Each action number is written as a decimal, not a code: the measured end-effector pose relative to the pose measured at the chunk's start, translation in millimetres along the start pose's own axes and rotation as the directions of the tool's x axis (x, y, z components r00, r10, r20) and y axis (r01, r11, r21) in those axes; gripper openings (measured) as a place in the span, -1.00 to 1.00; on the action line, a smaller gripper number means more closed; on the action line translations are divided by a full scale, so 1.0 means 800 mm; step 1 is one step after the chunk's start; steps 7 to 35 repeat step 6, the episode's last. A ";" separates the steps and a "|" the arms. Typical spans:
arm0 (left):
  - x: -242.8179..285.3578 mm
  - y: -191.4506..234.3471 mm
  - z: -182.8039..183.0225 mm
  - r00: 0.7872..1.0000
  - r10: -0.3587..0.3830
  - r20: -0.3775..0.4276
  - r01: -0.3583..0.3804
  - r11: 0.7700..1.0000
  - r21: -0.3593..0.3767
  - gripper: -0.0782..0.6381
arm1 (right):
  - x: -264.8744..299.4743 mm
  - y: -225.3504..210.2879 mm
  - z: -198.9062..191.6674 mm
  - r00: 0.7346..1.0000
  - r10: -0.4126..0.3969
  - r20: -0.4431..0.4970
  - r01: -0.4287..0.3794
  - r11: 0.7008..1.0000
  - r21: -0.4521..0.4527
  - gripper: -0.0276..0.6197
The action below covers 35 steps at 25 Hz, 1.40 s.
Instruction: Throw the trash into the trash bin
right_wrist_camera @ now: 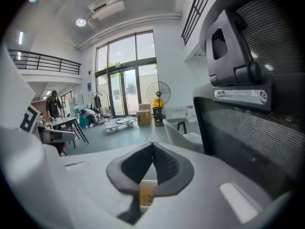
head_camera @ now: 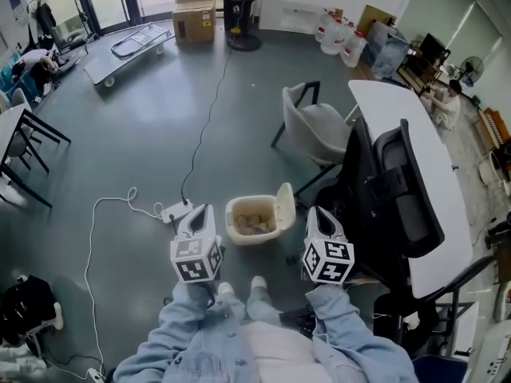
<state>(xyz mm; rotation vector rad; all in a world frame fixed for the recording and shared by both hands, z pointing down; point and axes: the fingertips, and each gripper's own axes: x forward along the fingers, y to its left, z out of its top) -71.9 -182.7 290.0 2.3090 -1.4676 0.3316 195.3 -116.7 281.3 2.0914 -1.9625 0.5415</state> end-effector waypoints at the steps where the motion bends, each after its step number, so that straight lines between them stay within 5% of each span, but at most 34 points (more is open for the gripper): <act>1: 0.000 0.000 0.001 1.000 -0.001 0.000 0.001 1.000 0.000 -0.78 | 0.000 0.001 0.001 1.000 0.001 0.000 -0.001 1.000 0.000 -0.91; 35: 0.001 -0.002 0.005 1.000 -0.005 0.001 0.005 1.000 0.001 -0.78 | 0.000 0.001 0.004 1.000 0.001 -0.005 -0.001 1.000 0.001 -0.91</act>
